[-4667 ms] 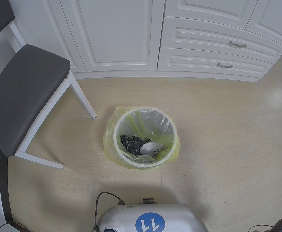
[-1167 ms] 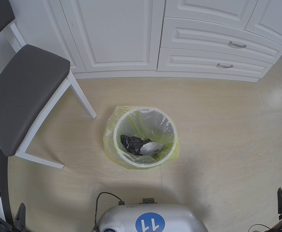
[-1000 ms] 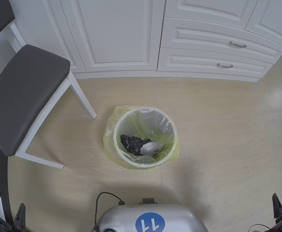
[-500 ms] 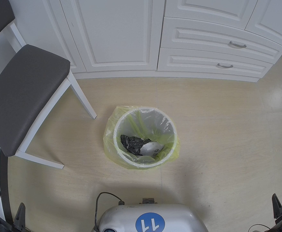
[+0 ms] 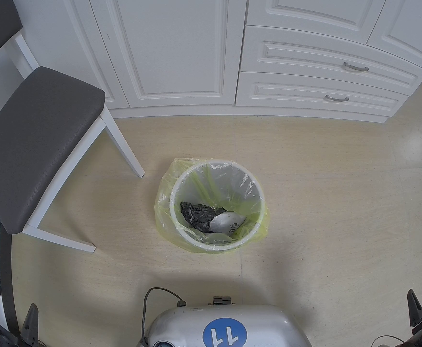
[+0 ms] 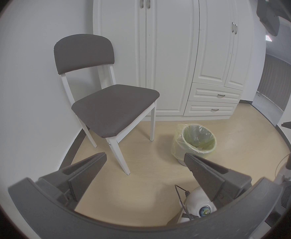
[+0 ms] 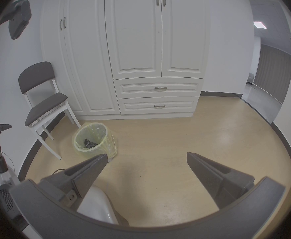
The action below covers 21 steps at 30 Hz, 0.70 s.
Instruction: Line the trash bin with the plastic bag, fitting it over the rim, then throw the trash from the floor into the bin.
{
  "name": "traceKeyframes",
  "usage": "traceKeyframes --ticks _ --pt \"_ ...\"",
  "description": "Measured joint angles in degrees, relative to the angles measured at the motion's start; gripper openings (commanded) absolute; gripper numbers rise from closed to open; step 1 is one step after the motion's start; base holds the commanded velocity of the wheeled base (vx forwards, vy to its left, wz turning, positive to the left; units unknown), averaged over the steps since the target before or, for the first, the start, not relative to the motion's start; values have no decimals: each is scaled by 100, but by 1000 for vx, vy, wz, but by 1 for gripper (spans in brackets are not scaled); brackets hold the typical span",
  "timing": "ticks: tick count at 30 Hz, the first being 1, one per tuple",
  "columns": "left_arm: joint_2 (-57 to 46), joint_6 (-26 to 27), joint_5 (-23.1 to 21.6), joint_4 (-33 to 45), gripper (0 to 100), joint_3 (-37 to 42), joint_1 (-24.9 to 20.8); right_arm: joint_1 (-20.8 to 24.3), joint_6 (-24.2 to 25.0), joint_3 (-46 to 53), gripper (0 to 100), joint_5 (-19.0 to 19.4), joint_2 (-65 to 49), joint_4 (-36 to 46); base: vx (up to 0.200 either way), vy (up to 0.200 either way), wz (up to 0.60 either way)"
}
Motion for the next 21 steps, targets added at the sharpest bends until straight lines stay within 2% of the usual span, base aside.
traceKeyframes --ticks 8,13,21 --pt "1 9 13 2 100 -2 5 0 -40 0 100 2 0 -5 0 0 0" --pt "4 -169 73 0 100 -2 5 2 -11 0 100 -2 2 -2 0 0 0" --pt "4 -43 80 -2 100 -2 2 5 24 0 100 -2 2 -5 0 0 0"
